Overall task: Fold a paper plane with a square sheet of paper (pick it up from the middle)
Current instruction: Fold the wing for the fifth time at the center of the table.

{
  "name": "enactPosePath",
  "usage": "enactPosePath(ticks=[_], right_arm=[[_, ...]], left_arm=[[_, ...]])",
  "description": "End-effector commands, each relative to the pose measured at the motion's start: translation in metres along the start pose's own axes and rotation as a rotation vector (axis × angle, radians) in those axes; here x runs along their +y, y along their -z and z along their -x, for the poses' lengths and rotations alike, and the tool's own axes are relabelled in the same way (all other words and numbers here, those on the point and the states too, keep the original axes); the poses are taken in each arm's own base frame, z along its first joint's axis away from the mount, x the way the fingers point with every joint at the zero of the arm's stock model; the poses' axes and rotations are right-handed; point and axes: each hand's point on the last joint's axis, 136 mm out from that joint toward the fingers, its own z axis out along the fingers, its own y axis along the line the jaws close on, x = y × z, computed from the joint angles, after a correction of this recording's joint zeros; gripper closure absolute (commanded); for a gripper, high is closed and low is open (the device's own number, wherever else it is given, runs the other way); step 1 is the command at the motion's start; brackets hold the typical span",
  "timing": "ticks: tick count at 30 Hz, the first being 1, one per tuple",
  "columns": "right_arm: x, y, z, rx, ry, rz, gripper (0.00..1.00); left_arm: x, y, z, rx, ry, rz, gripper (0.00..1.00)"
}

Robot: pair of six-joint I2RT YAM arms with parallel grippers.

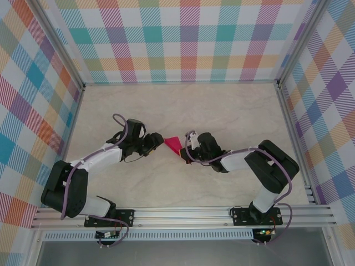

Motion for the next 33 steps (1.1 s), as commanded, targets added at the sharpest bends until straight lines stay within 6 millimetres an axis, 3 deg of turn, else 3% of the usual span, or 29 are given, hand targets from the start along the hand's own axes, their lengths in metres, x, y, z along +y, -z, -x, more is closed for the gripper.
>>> enactPosePath(ticks=[1, 7, 14, 22, 33], right_arm=[[0.009, 0.003, 0.006, -0.023, -0.089, 0.083, 0.95], [0.006, 0.002, 0.003, 0.007, -0.173, 0.116, 0.94], [0.005, -0.002, -0.006, 0.06, -0.24, 0.148, 0.95], [0.003, -0.003, -0.011, 0.105, -0.313, 0.184, 0.96], [-0.006, -0.005, -0.016, 0.134, -0.41, 0.183, 0.96]], left_arm=[[-0.019, -0.009, -0.008, 0.021, -0.026, -0.083, 0.46], [-0.03, -0.03, -0.017, 0.071, -0.041, -0.123, 0.59], [-0.028, -0.042, -0.022, 0.092, -0.049, -0.121, 0.69], [-0.02, -0.046, -0.021, 0.09, -0.057, -0.09, 0.71], [-0.024, -0.053, -0.024, 0.115, -0.072, -0.118, 0.73]])
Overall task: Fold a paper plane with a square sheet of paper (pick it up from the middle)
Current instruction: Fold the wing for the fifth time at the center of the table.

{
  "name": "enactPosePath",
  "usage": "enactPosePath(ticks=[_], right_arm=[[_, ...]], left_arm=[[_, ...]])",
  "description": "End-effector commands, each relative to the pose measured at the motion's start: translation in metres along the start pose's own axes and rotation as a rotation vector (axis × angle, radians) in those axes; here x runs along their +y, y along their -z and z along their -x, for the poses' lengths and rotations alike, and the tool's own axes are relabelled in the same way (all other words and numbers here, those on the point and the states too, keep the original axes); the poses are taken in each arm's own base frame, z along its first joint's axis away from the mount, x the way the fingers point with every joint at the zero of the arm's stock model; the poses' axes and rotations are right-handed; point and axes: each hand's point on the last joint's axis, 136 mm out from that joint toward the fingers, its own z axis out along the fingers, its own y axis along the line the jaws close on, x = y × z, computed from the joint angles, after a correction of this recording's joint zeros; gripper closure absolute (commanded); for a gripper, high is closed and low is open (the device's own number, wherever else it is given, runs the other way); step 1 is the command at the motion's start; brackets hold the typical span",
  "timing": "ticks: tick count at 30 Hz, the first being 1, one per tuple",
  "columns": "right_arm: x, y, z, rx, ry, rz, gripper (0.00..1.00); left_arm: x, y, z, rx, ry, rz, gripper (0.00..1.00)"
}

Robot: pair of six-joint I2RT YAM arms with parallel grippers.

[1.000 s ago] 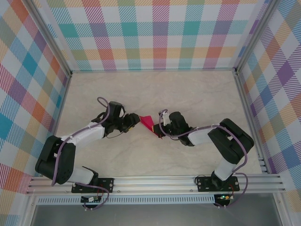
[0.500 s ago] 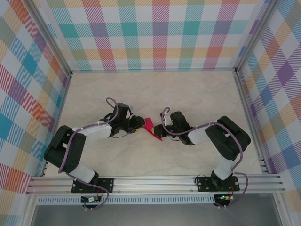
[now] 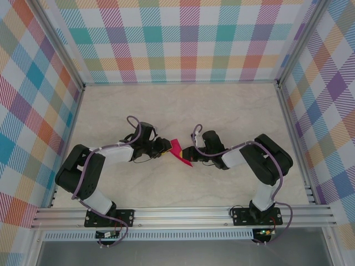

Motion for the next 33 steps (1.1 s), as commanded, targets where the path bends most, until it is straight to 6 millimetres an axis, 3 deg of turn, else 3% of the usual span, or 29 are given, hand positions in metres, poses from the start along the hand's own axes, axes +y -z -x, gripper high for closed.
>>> enactPosePath(ticks=[1, 33], right_arm=[[0.002, -0.002, 0.004, 0.01, -0.046, 0.032, 0.96], [-0.025, -0.002, 0.0, 0.03, -0.265, 0.037, 0.94]], left_arm=[[-0.017, -0.004, 0.001, 0.005, -0.057, -0.05, 0.73], [-0.017, -0.027, -0.012, 0.091, -0.098, -0.075, 0.77]])
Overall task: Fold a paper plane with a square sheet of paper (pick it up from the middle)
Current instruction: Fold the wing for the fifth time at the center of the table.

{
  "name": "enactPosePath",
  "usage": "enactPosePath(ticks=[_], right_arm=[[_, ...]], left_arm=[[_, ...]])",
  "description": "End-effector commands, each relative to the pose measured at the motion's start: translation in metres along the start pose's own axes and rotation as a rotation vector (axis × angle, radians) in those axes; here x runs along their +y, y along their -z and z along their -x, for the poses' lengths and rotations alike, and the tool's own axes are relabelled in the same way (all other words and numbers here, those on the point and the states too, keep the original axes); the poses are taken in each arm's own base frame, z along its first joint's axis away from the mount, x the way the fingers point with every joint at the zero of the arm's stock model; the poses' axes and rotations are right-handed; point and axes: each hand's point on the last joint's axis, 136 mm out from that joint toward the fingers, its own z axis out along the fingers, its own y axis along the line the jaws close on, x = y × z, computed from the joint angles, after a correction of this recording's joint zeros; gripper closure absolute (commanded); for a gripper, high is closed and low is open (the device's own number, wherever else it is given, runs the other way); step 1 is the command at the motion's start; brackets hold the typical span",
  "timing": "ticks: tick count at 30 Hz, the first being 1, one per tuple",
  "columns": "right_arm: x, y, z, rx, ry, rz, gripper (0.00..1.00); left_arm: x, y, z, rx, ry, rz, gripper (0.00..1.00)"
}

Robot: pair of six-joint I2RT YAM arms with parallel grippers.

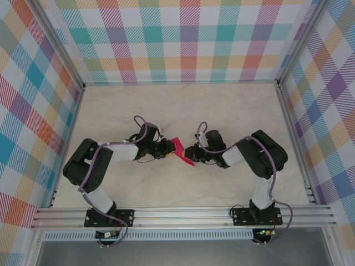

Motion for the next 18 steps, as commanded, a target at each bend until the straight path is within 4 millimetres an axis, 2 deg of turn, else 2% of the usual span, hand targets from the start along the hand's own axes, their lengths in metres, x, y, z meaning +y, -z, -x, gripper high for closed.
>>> enactPosePath(ticks=[1, 18], right_arm=[[-0.005, -0.001, 0.0016, 0.002, -0.029, 0.007, 0.94], [-0.013, -0.0014, 0.0013, 0.014, -0.086, -0.004, 0.95]], left_arm=[[-0.0118, -0.0055, 0.0018, 0.006, -0.046, -0.029, 0.77], [-0.0126, -0.0114, 0.0111, -0.021, -0.082, -0.029, 0.79]])
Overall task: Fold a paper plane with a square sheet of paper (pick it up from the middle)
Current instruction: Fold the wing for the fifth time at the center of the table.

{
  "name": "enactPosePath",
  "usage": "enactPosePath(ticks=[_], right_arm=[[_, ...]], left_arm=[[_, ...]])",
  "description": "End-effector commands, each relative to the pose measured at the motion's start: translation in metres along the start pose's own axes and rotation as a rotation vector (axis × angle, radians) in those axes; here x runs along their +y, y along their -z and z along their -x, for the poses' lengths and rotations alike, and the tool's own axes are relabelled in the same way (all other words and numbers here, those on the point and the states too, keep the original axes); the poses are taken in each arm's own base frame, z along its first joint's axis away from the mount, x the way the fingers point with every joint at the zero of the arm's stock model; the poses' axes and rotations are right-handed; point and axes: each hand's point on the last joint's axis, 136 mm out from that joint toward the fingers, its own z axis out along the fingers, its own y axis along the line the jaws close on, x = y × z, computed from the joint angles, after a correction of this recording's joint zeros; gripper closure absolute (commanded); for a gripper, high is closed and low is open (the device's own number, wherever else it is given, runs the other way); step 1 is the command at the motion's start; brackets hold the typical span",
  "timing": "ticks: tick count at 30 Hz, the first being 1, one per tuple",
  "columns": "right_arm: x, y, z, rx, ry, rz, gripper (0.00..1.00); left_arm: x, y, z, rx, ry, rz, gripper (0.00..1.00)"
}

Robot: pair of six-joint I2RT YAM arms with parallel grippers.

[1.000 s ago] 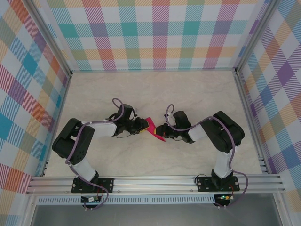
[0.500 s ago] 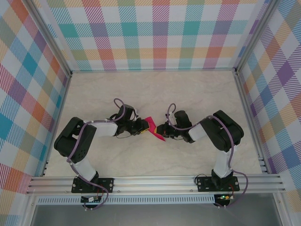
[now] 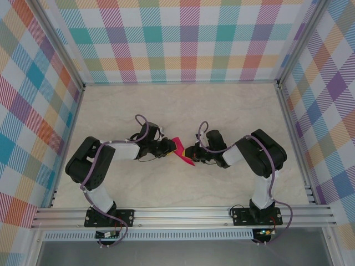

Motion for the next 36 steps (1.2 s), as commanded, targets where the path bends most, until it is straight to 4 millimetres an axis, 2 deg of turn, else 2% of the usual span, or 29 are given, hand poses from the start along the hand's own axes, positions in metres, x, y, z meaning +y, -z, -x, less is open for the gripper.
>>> enactPosePath(ticks=[1, 24, 36], right_arm=[[-0.011, -0.002, 0.0, 0.008, -0.038, -0.02, 0.95], [-0.014, -0.003, -0.002, 0.034, -0.048, -0.034, 0.86], [-0.013, -0.004, -0.003, 0.048, -0.047, -0.044, 0.86]], left_arm=[[-0.011, -0.006, 0.005, -0.011, -0.054, -0.023, 0.79], [0.005, -0.018, 0.006, 0.004, -0.033, 0.027, 0.81], [0.013, -0.02, 0.005, 0.01, -0.022, 0.061, 0.82]])
